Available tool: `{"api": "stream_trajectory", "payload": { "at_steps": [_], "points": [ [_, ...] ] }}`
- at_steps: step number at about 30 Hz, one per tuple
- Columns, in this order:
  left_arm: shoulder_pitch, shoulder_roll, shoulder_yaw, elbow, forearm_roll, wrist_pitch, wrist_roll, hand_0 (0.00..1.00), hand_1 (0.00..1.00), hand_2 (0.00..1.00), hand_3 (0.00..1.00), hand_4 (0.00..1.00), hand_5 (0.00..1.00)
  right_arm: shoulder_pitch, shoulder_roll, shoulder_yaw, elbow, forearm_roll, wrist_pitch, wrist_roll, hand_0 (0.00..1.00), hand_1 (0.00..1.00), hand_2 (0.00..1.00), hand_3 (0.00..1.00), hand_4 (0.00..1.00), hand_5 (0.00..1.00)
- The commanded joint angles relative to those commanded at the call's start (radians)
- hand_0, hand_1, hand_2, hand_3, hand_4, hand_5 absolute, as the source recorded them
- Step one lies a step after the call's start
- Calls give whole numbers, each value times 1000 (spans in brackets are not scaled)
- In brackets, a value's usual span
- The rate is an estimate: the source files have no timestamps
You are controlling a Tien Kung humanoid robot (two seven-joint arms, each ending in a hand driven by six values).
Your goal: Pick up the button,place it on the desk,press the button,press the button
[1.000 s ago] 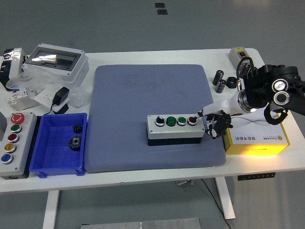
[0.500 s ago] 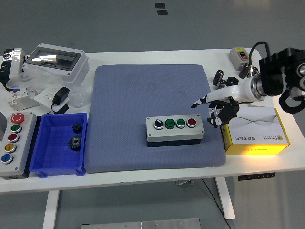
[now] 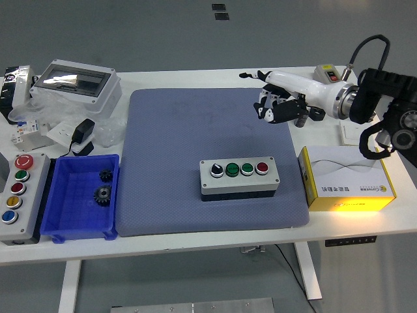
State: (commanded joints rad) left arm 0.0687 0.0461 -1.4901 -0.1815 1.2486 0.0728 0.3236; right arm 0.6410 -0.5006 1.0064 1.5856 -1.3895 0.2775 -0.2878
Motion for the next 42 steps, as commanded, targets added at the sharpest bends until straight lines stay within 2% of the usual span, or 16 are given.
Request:
{"api": "stream_trajectory", "payload": {
  "at_steps": [2,5,6,10,11,12,16,17,18,23,24,29,30,36,37,42],
  "points": [
    [-5,-3,-14,-2,18,0,4,637,538,618,576,639,48,-68,67,74,-27,-9,-75,75,129,405,491,998,513,221],
    [-13,-4,-47,-11,54,6,23,637,538,618,576,639,48,-173,162,169,-42,53,-195,195,129,405,491,998,513,221],
    [-14,-4,-51,-13,56,7,25,637,538,618,576,637,51,-200,185,191,-44,73,-226,226,173,519,614,998,570,232],
    [-13,-6,-64,-19,69,10,38,637,538,618,576,637,51,-327,270,251,-50,161,-362,374,173,519,614,998,570,232],
    [-12,-6,-66,-20,70,10,41,637,538,618,576,637,51,-353,278,250,-51,175,-387,406,173,519,614,998,570,232],
    [-12,-7,-69,-22,73,11,45,637,538,618,576,634,58,-381,281,245,-54,190,-414,439,388,578,618,786,631,296],
    [-13,-6,-80,-26,85,13,54,637,538,618,576,634,58,-464,281,226,-76,250,-486,541,388,578,618,786,631,296],
    [-14,-5,-81,-26,86,12,54,637,538,618,576,634,58,-479,281,225,-88,275,-490,567,388,578,618,786,631,296],
    [-15,-5,-81,-26,86,12,52,637,539,618,578,633,63,-487,281,225,-95,294,-492,586,547,658,669,734,648,323],
    [-16,-3,-73,-21,78,9,42,637,539,618,578,633,63,-507,283,235,-118,383,-483,641,547,658,669,734,648,323],
    [-15,-3,-74,-21,79,9,44,637,539,618,579,633,66,-508,283,239,-119,392,-481,644,849,784,773,814,831,672],
    [-16,5,-80,-22,89,8,46,637,539,618,579,633,66,-508,277,262,-118,409,-478,650,849,784,773,814,831,672],
    [-17,8,-81,-22,91,8,45,637,540,619,579,631,76,-509,276,268,-118,411,-477,651,960,827,813,809,941,968],
    [-21,17,-84,-21,102,4,46,637,540,619,579,631,76,-513,269,288,-118,415,-473,650,960,827,813,809,941,968],
    [-21,18,-84,-21,102,4,46,637,541,619,577,633,83,-513,269,289,-118,414,-473,649,906,797,785,777,926,981],
    [-25,24,-87,-22,108,3,48,637,541,619,577,633,83,-512,264,271,-110,382,-469,635,906,797,785,777,926,981]
  ]
}}
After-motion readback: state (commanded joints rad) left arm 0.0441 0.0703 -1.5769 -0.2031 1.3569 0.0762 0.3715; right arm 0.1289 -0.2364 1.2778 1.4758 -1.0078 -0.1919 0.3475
